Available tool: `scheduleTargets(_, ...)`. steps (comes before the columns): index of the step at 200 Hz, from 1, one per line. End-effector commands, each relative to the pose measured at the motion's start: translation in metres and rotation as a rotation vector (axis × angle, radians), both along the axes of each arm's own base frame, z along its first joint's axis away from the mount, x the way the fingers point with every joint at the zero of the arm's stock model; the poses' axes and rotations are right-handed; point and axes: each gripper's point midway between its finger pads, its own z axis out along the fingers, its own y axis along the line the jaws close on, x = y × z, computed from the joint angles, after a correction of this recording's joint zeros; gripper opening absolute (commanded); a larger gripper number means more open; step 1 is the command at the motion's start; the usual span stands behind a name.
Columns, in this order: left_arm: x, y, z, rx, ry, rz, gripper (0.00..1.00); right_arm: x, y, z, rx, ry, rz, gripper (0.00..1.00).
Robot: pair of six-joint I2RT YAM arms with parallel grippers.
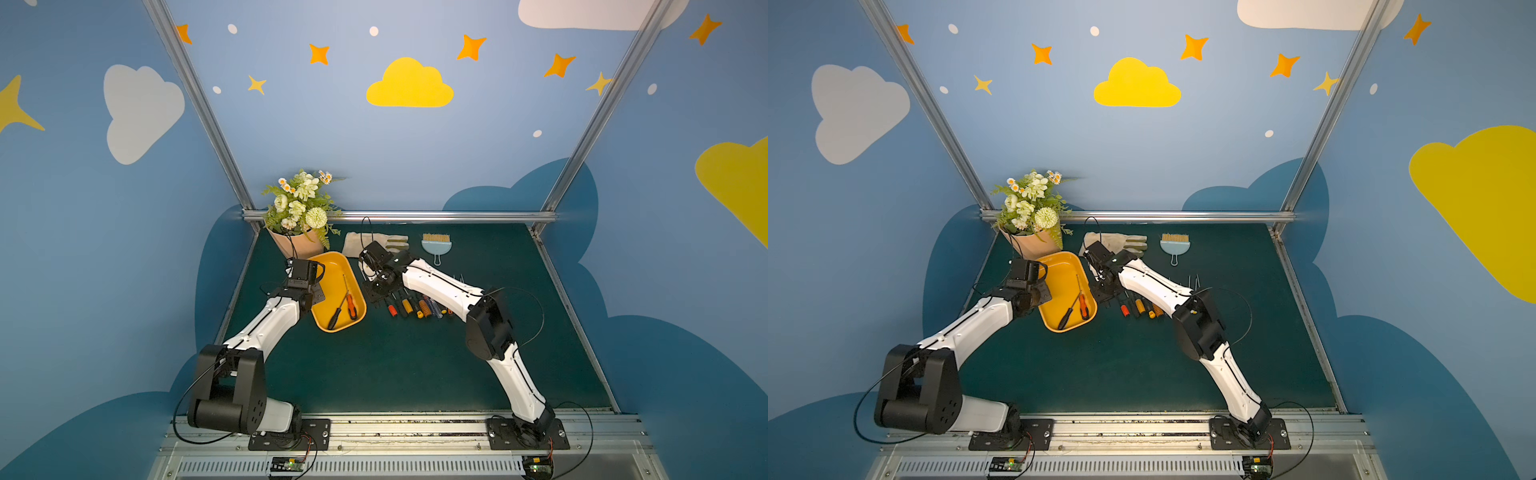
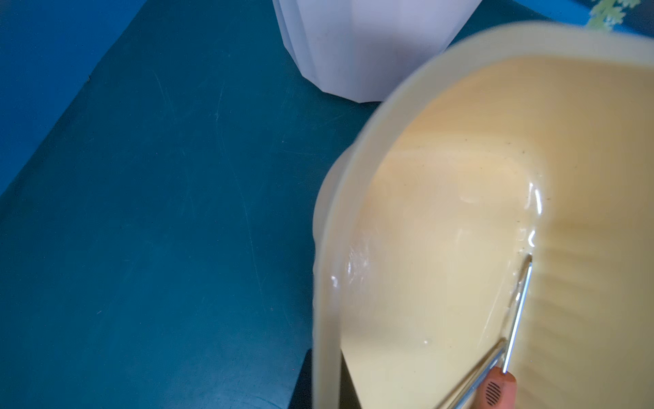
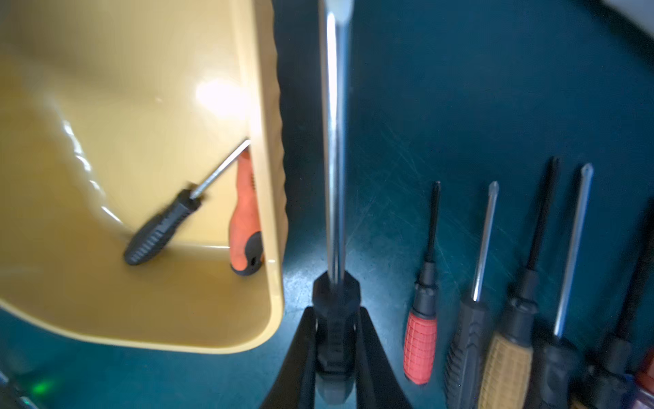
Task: Take out the screwdriver from the storage box
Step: Place the screwdriver at the center of the board.
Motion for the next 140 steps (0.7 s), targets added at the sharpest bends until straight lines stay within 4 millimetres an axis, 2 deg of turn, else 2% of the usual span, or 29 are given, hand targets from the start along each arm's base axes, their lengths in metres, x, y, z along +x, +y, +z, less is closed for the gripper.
scheduleTargets(1,0.005,0.007,0.015,0.017,-0.036,0.028,0.02,-0.013,-0.015,-0.019,-0.097,0.068,0.016,0.00)
scheduleTargets(92,0.005,0.007,0.014,0.012,-0.031,0.027,0.02,-0.011,-0.023,-0.063,-0.199,0.130,-0.008,0.00)
scheduleTargets(140,0.005,0.005,0.013,0.007,-0.030,0.022,0.02,0.004,-0.038,-0.072,-0.233,0.124,-0.048,0.00)
